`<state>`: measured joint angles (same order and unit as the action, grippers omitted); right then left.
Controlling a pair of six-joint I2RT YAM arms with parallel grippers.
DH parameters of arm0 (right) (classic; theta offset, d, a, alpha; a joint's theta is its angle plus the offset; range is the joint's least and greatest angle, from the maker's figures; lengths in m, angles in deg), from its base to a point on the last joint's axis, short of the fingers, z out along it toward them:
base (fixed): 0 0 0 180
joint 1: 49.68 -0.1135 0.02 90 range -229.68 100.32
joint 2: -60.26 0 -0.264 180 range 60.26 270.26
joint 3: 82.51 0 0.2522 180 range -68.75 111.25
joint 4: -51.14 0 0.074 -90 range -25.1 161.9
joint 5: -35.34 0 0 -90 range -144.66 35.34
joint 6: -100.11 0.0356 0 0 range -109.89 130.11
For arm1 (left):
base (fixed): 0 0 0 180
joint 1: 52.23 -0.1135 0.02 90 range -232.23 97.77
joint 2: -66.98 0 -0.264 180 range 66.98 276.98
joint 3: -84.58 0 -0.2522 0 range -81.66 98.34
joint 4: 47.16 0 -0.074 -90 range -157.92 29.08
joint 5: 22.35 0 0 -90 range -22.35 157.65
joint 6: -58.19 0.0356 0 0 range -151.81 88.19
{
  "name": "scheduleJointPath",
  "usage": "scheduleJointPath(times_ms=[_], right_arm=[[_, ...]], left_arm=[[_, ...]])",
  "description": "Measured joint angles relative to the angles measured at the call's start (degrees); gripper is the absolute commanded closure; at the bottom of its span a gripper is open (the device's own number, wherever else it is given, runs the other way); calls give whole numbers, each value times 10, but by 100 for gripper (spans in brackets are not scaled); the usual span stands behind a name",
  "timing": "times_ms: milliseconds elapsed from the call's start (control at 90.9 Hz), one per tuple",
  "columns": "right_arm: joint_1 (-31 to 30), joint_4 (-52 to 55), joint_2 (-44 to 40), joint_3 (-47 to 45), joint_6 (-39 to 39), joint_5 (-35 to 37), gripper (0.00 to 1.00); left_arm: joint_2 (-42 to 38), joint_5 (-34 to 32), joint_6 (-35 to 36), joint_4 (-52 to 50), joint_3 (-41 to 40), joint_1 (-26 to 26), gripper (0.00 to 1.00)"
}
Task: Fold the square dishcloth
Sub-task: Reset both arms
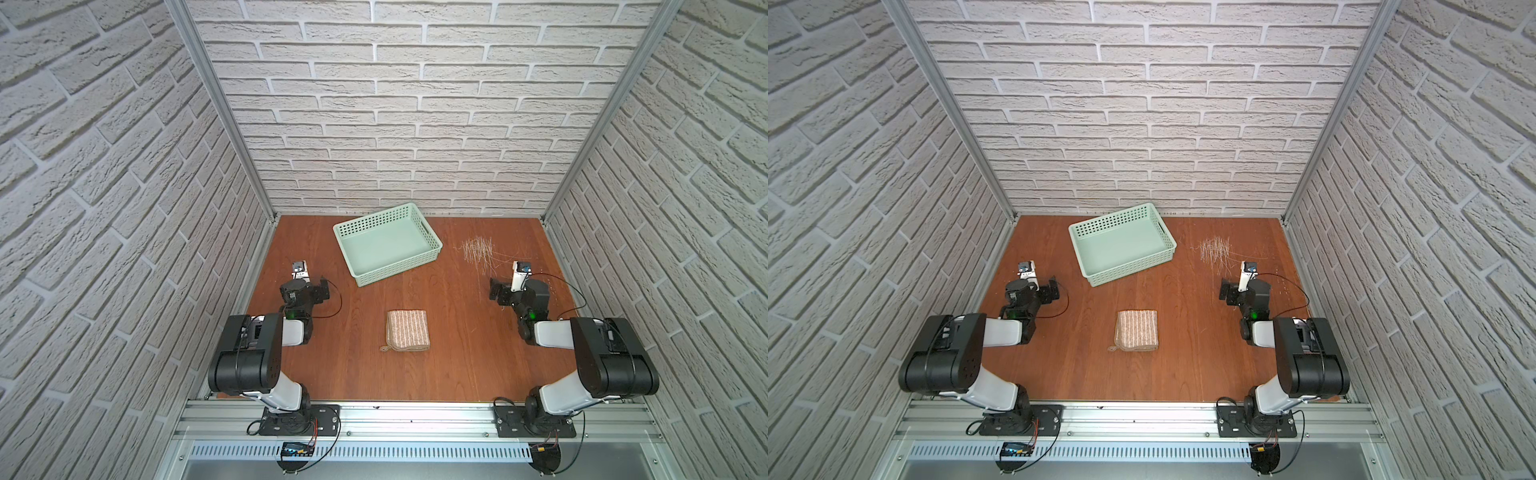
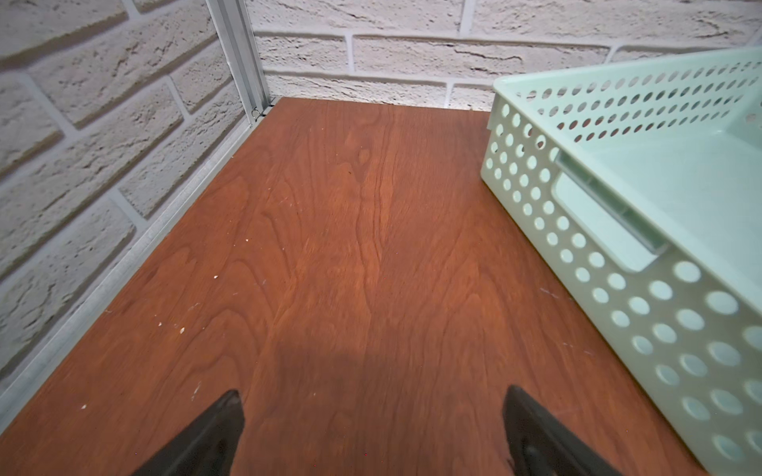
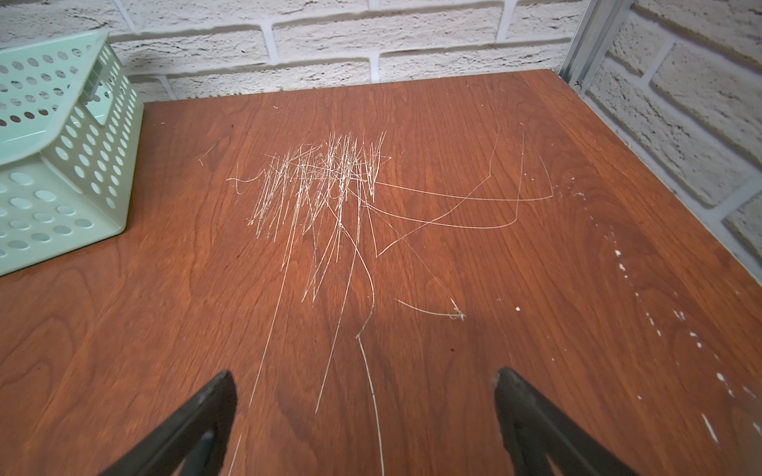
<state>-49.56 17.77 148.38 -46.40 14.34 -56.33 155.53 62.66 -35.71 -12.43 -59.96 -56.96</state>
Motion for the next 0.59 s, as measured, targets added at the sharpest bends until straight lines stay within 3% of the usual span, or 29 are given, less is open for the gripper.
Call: scheduleJointPath(times_ms=[594], right_arm=[[0,5,0,3,0,9,1]], left_arm=[[0,15,0,-5,0,-2,2]])
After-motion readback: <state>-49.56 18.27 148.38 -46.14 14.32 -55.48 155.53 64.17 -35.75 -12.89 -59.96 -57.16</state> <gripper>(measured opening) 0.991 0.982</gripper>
